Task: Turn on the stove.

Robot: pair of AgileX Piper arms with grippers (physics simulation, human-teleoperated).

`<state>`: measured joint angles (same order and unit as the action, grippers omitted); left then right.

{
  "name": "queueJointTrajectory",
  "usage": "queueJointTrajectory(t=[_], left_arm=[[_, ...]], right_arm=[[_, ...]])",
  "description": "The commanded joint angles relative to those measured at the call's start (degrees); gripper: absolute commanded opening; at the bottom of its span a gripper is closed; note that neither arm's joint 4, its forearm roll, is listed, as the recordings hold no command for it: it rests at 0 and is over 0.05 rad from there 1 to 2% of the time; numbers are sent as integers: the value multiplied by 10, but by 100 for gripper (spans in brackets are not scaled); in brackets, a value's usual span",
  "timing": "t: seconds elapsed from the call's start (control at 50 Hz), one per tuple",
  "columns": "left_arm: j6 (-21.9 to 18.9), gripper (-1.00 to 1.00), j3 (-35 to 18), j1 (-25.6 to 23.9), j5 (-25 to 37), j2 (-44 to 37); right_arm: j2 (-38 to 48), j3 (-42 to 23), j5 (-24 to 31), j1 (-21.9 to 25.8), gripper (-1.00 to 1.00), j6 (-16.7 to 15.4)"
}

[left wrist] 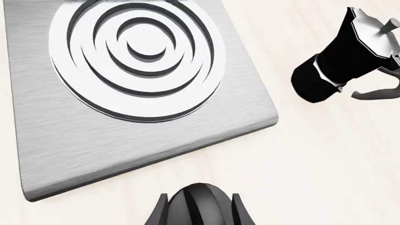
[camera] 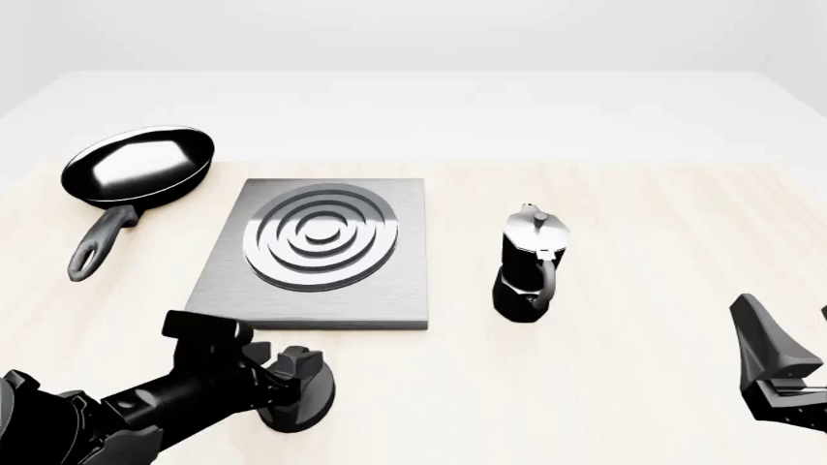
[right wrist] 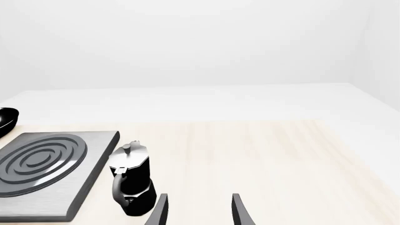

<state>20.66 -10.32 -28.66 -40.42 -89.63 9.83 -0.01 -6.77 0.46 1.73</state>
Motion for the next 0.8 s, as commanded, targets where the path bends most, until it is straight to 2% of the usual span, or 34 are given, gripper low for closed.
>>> queueJointTrajectory(t=[0.02,0.28,0.8], left_arm=[[-36,100,-11,57,31,29],[-46,100,-17,87,57,60],[-52,100,-15,110,74,85]], right_arm=[[4,0,-3,0,100,-1],[4,0,-3,1,100,-1],[-6,0,4,1,100,-4]])
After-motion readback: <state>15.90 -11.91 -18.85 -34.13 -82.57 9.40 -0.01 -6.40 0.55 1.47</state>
